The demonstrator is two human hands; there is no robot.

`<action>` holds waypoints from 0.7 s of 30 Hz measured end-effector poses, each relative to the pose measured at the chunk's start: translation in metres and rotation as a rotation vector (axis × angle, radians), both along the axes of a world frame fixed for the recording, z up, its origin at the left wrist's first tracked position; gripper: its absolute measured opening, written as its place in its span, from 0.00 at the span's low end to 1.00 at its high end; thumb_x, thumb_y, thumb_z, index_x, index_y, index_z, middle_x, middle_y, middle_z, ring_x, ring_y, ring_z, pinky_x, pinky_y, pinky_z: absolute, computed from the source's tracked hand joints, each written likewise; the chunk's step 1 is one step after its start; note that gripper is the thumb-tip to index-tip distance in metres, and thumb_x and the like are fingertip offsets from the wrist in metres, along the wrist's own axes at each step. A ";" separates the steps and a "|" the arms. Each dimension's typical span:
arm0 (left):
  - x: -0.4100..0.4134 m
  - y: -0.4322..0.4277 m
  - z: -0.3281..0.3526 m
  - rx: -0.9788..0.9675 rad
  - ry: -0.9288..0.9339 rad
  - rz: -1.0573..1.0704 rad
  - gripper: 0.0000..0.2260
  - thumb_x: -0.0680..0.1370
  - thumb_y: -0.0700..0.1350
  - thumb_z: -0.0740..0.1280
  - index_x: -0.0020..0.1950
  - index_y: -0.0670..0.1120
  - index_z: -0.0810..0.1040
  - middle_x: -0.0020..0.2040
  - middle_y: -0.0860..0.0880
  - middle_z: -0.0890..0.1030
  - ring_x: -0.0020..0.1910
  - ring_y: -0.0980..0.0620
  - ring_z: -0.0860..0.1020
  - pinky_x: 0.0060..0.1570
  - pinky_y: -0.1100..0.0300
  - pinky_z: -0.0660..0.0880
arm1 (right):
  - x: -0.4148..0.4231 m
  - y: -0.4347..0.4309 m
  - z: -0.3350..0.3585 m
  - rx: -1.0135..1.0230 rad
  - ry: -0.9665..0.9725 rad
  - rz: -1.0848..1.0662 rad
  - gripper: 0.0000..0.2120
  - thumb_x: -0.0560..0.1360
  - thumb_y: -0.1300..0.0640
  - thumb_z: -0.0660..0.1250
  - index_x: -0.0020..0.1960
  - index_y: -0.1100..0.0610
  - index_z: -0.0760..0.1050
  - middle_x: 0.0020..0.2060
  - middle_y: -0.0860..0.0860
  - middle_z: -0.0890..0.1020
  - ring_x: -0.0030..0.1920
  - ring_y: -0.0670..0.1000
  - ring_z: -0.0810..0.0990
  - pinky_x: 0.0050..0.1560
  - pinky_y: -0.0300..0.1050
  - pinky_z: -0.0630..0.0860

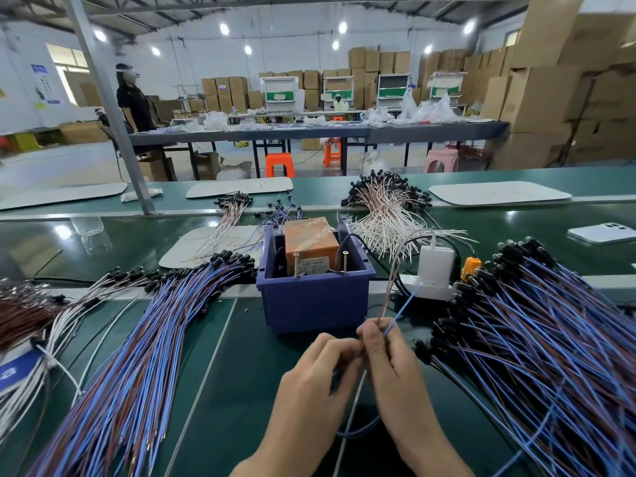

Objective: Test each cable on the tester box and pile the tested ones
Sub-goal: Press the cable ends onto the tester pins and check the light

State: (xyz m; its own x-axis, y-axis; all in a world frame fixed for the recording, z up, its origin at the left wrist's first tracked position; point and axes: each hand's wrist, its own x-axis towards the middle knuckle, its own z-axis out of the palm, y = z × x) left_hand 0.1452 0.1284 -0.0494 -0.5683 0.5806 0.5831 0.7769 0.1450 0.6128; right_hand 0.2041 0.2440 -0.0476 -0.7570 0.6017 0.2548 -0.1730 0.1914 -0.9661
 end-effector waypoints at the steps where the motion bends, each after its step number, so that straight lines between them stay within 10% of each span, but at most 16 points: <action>1: -0.001 0.000 -0.001 -0.003 0.003 0.017 0.06 0.80 0.48 0.68 0.56 0.57 0.78 0.49 0.60 0.77 0.46 0.59 0.79 0.44 0.57 0.78 | 0.001 0.000 0.001 0.004 0.003 0.004 0.09 0.80 0.42 0.58 0.46 0.40 0.75 0.39 0.44 0.81 0.40 0.43 0.79 0.42 0.34 0.75; 15: -0.014 0.003 -0.013 0.133 -0.251 0.127 0.10 0.83 0.46 0.63 0.51 0.63 0.72 0.42 0.57 0.80 0.36 0.54 0.77 0.35 0.65 0.73 | -0.001 -0.003 0.004 0.000 0.010 0.077 0.09 0.81 0.52 0.64 0.48 0.41 0.81 0.45 0.45 0.85 0.46 0.41 0.82 0.46 0.28 0.73; 21: -0.021 -0.007 -0.003 0.318 -0.256 0.192 0.04 0.83 0.52 0.55 0.54 0.62 0.67 0.36 0.52 0.77 0.29 0.55 0.73 0.30 0.63 0.70 | -0.002 0.005 0.000 -0.116 0.030 -0.072 0.11 0.84 0.55 0.59 0.58 0.43 0.78 0.37 0.47 0.84 0.26 0.41 0.70 0.27 0.30 0.67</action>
State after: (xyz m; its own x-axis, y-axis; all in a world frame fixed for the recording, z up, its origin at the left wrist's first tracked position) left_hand 0.1245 0.1214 -0.0526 -0.7975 0.2651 0.5420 0.5718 0.0453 0.8191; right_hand 0.2018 0.2488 -0.0479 -0.7036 0.6811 0.2026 -0.1922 0.0920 -0.9770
